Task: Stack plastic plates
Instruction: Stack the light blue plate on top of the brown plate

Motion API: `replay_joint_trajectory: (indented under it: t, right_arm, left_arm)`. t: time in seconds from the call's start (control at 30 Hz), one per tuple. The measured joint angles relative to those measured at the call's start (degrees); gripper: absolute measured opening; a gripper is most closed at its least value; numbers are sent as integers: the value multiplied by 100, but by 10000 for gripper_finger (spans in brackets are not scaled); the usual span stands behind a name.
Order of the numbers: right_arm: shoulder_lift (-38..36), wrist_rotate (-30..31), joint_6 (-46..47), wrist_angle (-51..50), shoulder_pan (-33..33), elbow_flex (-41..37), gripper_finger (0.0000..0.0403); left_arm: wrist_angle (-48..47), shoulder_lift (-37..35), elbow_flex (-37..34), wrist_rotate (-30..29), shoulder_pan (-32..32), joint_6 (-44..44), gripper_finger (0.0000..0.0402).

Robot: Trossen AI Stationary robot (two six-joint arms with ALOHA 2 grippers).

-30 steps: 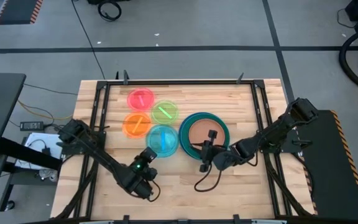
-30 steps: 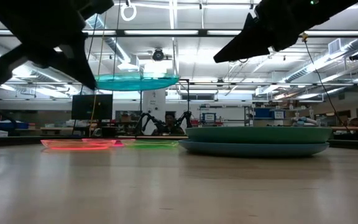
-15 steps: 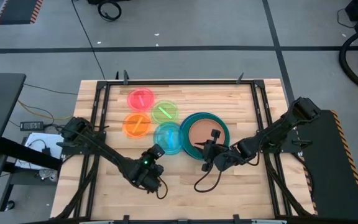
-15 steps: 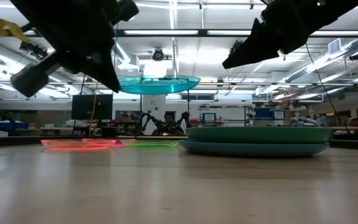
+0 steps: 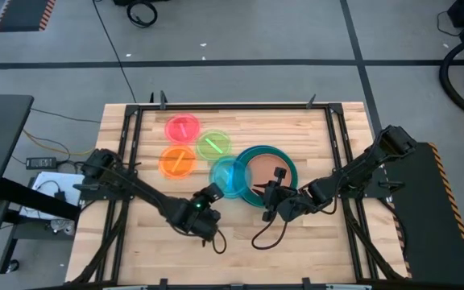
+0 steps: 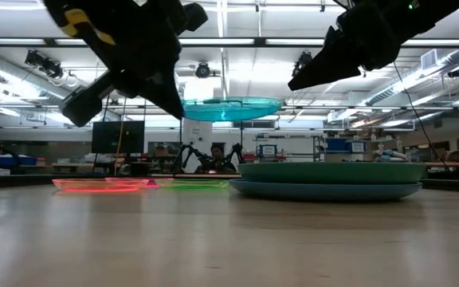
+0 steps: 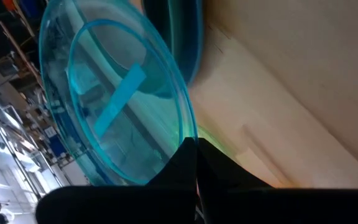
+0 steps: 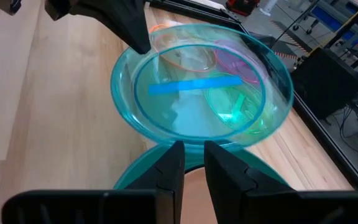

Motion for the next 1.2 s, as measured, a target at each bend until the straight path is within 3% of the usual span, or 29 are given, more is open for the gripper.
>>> replay_joint_trajectory:
  t: [0.3, 0.57, 0.73, 1.2]
  right_arm:
    - [1, 207, -26, -10, 33, 0, 71]
    - [0, 1049, -248, -9, 299, 0, 71]
    - [2, 1454, -295, -7, 472, 2, 71]
    - [-202, 1513, -250, 41, 665, 4, 71]
  left_arm:
    - [798, 0, 0, 281, 210, 743, 5]
    - [1659, 0, -2, 796, 458, 1462, 5]
    - [2277, 0, -2, 1477, 656, 1758, 5]
    - [2807, 0, -2, 2641, 1160, 2027, 5]
